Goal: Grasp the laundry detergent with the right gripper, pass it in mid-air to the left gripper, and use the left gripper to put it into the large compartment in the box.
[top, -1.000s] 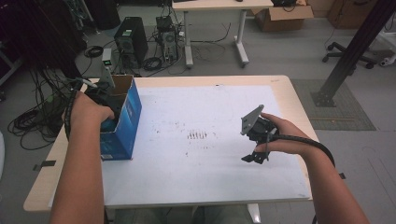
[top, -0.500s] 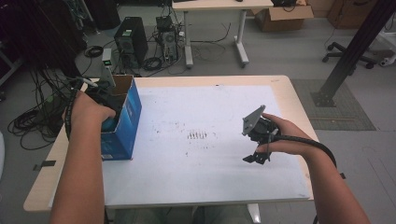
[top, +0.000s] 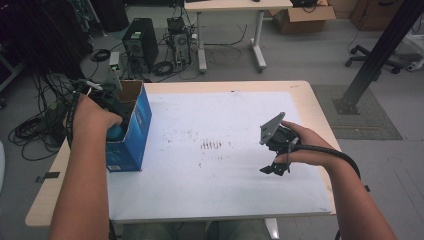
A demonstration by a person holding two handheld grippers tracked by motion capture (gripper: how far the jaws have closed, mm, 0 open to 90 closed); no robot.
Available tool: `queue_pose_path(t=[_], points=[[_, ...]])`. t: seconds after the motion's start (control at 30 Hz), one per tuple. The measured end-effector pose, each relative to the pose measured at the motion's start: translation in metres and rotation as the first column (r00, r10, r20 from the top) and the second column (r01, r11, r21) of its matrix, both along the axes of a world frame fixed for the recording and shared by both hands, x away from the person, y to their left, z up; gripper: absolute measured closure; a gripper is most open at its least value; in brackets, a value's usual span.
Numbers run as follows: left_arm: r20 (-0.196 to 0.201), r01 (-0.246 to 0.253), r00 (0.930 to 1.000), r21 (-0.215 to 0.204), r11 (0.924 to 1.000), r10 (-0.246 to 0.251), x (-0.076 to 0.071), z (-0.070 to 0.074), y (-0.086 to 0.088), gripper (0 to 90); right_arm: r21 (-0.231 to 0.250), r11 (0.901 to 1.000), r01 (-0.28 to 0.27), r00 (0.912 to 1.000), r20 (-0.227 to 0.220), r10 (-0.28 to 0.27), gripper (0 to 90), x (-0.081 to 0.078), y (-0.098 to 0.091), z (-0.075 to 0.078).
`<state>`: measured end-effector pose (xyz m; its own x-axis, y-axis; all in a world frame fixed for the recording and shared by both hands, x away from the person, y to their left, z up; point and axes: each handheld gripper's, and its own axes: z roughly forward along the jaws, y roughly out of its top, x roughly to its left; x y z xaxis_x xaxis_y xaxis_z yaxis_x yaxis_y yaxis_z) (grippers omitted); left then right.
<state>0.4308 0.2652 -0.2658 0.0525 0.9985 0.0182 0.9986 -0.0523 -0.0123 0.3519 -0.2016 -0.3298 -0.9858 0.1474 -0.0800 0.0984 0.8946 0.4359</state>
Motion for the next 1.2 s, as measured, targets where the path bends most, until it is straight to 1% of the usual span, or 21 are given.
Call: queue_pose_path(t=[0.1, 0.13, 0.2, 0.37, 0.4, 0.53, 0.73, 0.77, 0.9, 0.93, 1.0, 1.2], points=[[0.003, 0.001, 1.0, 0.005, 1.0, -0.001, -0.001, 0.003, -0.001, 27.9, 0.002, 1.0, -0.001, 1.0, 0.002, 0.001, 3.3, -0.001, 0.0, 0.001], [0.003, 0.002, 1.0, -0.001, 1.0, -0.002, -0.002, 0.005, -0.002, 27.3, 0.006, 1.0, -0.001, 1.0, 0.003, 0.001, 3.3, -0.001, 0.0, 0.001], [0.013, 0.003, 0.9999, 0.005, 1.0, -0.003, -0.003, 0.009, -0.003, 26.8, 0.008, 1.0, -0.001, 1.0, 0.006, 0.001, 3.3, -0.002, 0.0, 0.002], [0.016, 0.0, 0.9999, 0.008, 1.0, 0.0, -0.007, 0.019, -0.003, 23.9, 0.013, 0.9999, 0.002, 0.9999, 0.014, -0.002, 3.3, -0.004, -0.002, 0.004], [0.024, -0.003, 0.9997, 0.008, 1.0, 0.002, -0.008, 0.021, -0.004, 23.4, 0.013, 0.9999, 0.0, 0.9999, 0.015, -0.001, 3.3, -0.004, -0.002, 0.005], [0.031, -0.005, 0.9995, 0.012, 0.9999, 0.005, -0.01, 0.027, -0.005, 20.6, 0.018, 0.9998, 0.003, 0.9998, 0.02, -0.003, 3.3, -0.006, -0.004, 0.007], [0.034, -0.003, 0.9994, 0.005, 1.0, 0.002, -0.014, 0.036, -0.007, 18.3, 0.02, 0.9998, -0.002, 0.9997, 0.024, 0.002, 3.3, -0.008, -0.005, 0.009], [0.034, -0.003, 0.9994, 0.011, 0.9999, 0.003, -0.014, 0.037, -0.008, 16.8, 0.023, 0.9997, -0.002, 0.9997, 0.025, 0.002, 3.3, -0.009, -0.006, 0.009], [0.036, 0.0, 0.9994, -0.003, 1.0, 0.0, -0.015, 0.042, -0.009, 12.3, 0.026, 0.9996, -0.007, 0.9996, 0.029, 0.006, 3.3, -0.009, -0.007, 0.01], [0.045, -0.003, 0.999, -0.004, 1.0, 0.004, -0.016, 0.043, -0.01, 11.9, 0.024, 0.9997, -0.006, 0.9995, 0.03, 0.006, 3.3, -0.01, -0.007, 0.01], [0.044, 0.0, 0.999, -0.007, 1.0, 0.0, -0.016, 0.046, -0.01, 11.3, 0.028, 0.9996, -0.006, 0.9995, 0.031, 0.005, 3.3, -0.01, -0.008, 0.011], [0.038, 0.005, 0.9992, 0.006, 1.0, -0.006, -0.018, 0.051, -0.013, 7.2, 0.036, 0.9993, -0.005, 0.9994, 0.034, 0.004, 3.3, -0.011, -0.01, 0.013]])
